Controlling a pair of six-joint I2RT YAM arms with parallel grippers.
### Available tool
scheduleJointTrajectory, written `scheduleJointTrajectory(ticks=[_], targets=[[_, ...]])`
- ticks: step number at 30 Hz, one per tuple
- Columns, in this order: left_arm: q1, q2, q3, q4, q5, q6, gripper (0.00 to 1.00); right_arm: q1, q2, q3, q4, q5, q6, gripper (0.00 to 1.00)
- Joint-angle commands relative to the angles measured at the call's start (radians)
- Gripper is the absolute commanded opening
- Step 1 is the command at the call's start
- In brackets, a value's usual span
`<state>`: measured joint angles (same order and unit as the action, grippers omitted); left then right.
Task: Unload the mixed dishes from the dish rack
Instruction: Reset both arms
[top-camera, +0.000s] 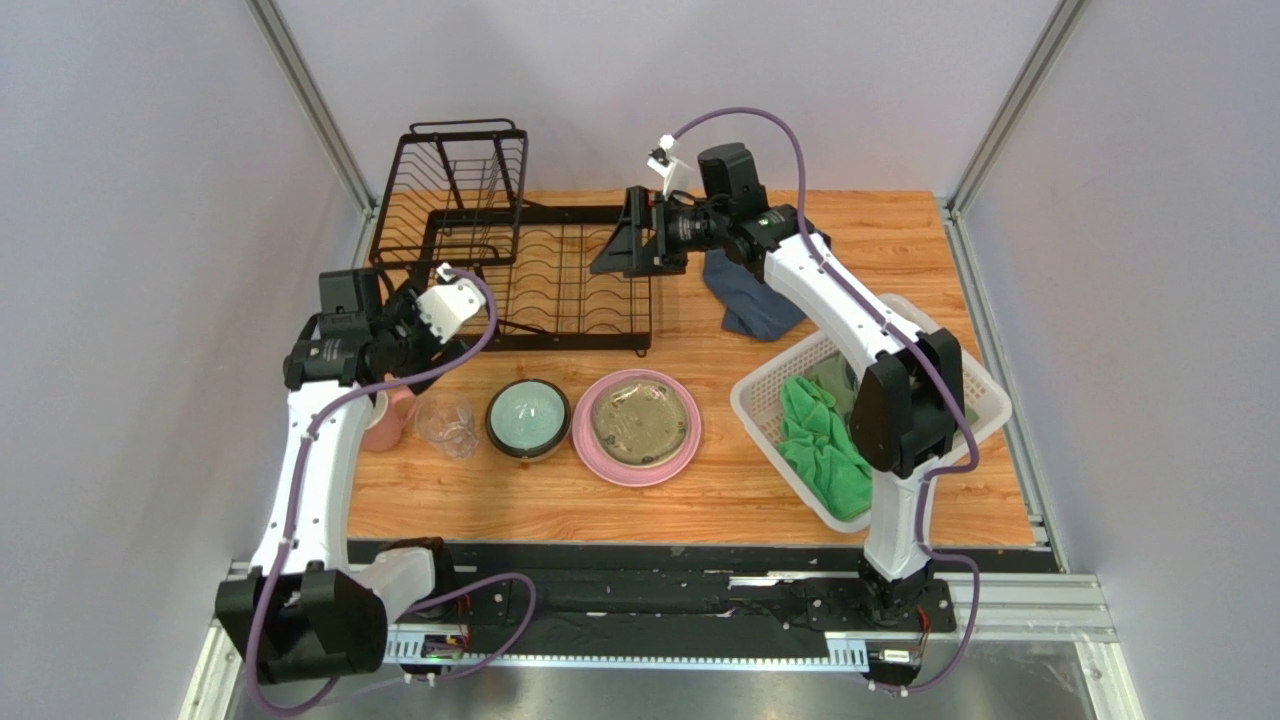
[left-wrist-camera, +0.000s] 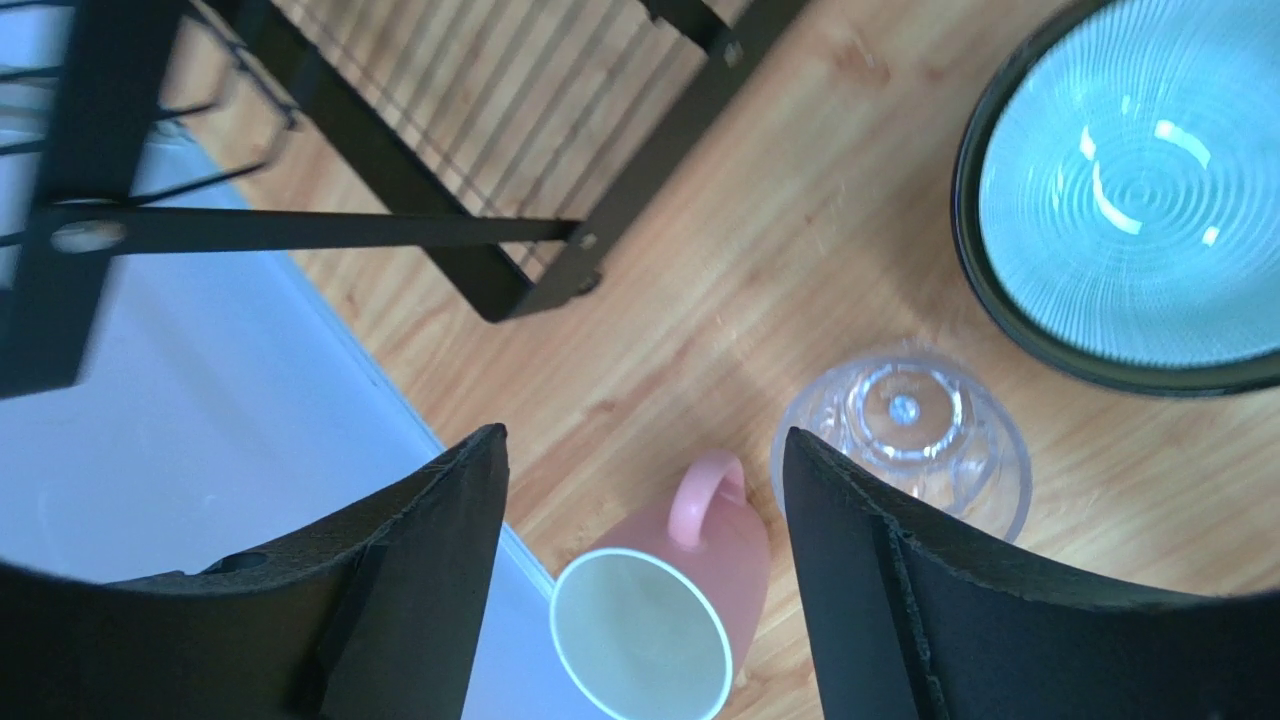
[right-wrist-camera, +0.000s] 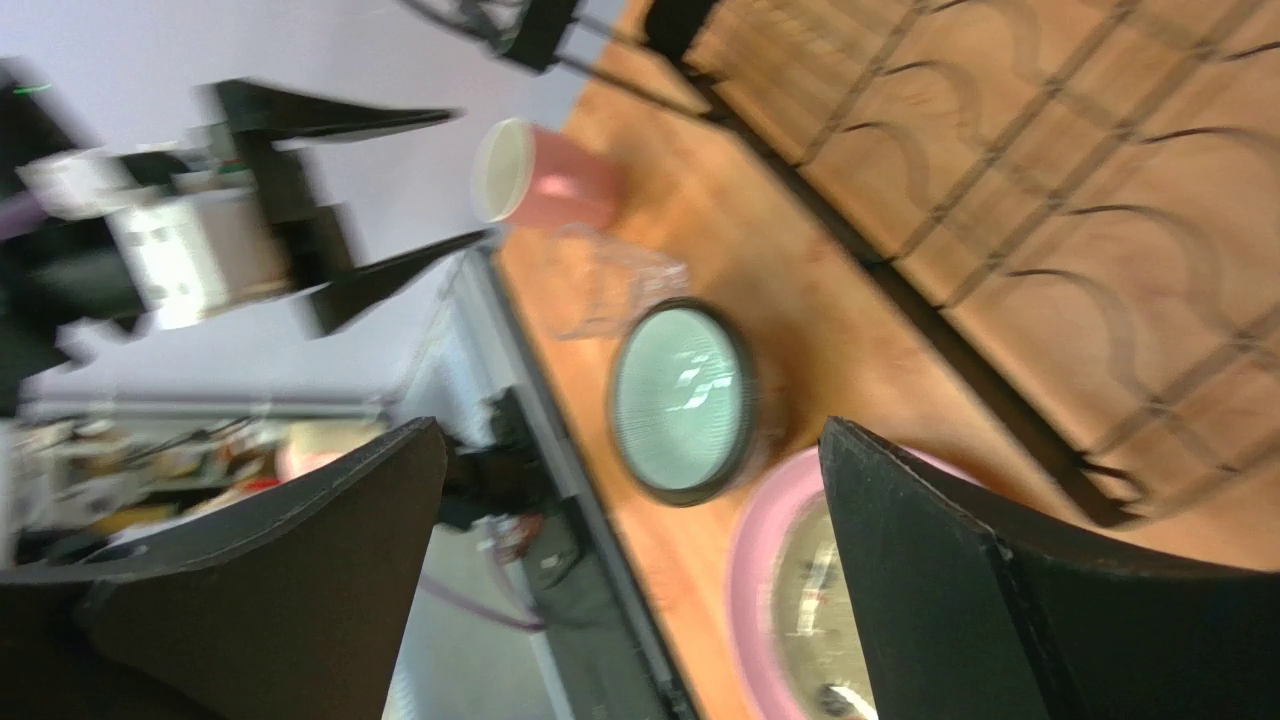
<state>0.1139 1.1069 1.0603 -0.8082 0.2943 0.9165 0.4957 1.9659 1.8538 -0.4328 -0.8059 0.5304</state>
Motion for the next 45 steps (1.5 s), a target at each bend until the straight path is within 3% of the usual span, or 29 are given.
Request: scheduleJointTrajectory(ticks=[1, 2, 8, 19, 26, 45], targets=[[0.009, -0.088, 0.023, 0.159, 0.06, -0.189, 0.79, -0.013, -0.107, 0.041, -0.11, 0.267, -0.249, 0.99], [0.009, -0.099, 0.018, 0.184, 0.054, -0.212, 0.83, -0.014, -0.123, 0.022, -0.11, 0.348, -0.3, 1.0], [0.009, -0.166, 0.004, 0.322, 0.065, -0.382, 0.89, -0.014, -0.289, -0.131, 0.002, 0.649, -0.446, 1.0], [0.01, -0.177, 0.052, 0.524, -0.032, -0.691, 0.89, -0.034, -0.513, -0.337, 0.137, 1.03, -0.589, 1.0], [0.007, -0.121, 0.067, 0.612, -0.057, -0.755, 0.89, -0.037, -0.63, -0.462, 0.255, 1.102, -0.598, 1.0], [0.009, -0.093, 0.066, 0.667, -0.073, -0.771, 0.89, -0.036, -0.688, -0.561, 0.368, 1.197, -0.621, 0.93]])
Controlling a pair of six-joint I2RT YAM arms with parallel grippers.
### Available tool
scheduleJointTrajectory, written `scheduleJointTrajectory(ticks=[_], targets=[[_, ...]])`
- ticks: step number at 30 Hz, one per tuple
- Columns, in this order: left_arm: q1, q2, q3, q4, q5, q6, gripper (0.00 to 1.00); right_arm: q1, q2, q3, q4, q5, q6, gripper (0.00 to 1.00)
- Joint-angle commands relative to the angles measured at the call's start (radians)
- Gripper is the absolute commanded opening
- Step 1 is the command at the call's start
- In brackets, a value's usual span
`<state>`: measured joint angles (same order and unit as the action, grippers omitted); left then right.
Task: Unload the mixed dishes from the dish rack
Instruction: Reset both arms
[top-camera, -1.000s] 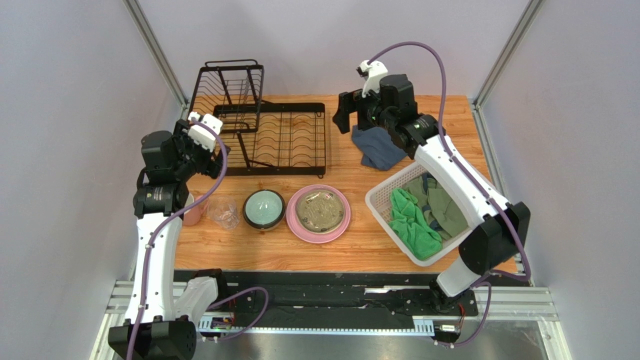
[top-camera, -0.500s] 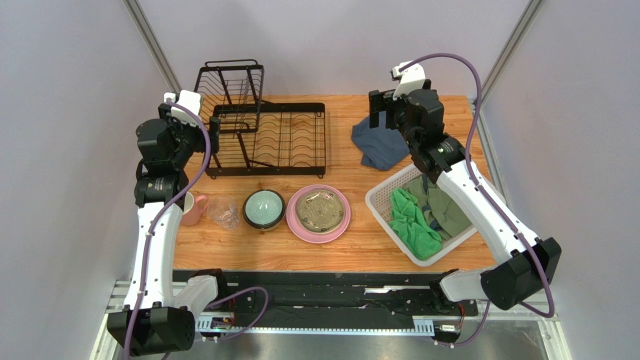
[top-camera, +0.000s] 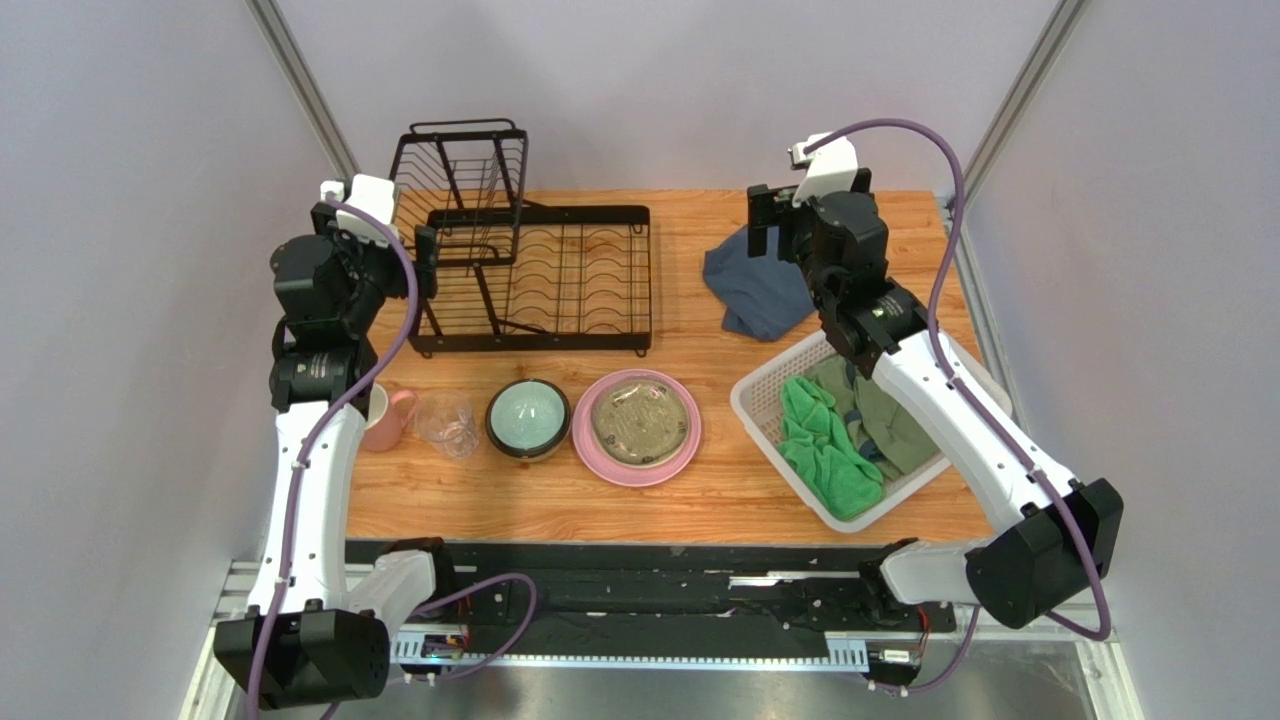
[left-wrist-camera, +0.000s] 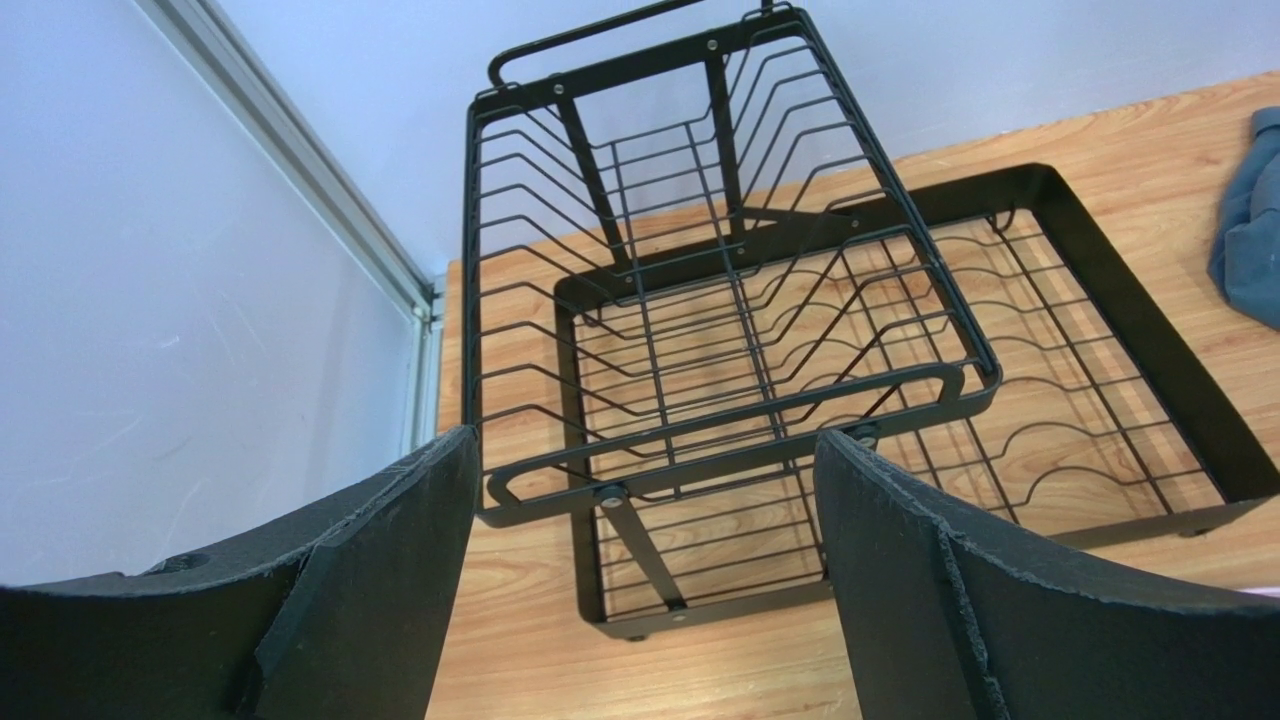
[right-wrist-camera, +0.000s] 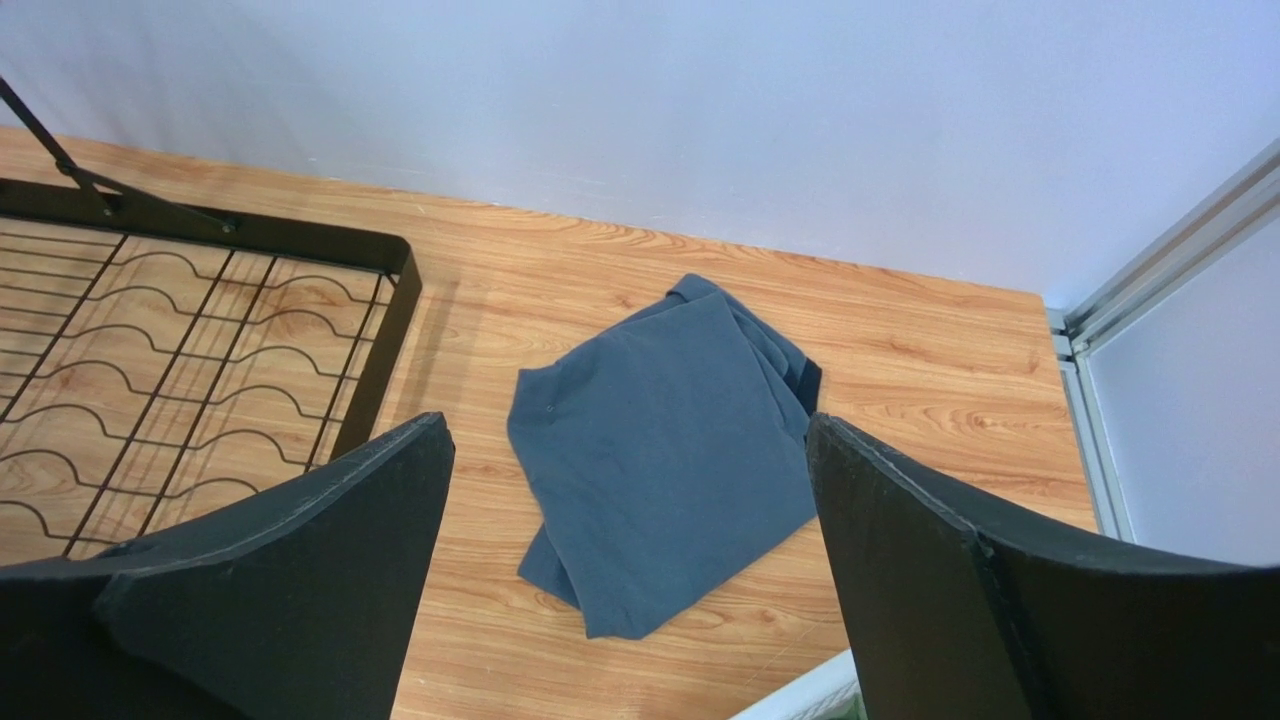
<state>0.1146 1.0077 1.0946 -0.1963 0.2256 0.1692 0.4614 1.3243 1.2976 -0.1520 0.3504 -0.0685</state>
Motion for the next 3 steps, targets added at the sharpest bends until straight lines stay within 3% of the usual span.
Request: scheduleJointTrajectory(ticks=[1, 3], targets=[[0.008, 0.006, 0.033, 0.055, -0.005, -0.023, 0.89, -0.001, -0.048, -0.007, 0.095, 0.035, -0.022, 0.93], [0.007, 0.008, 0.028, 0.057, -0.005, -0.027, 0.89, -0.001, -0.05, -0.017, 0.101, 0.029, -0.03, 0.93]])
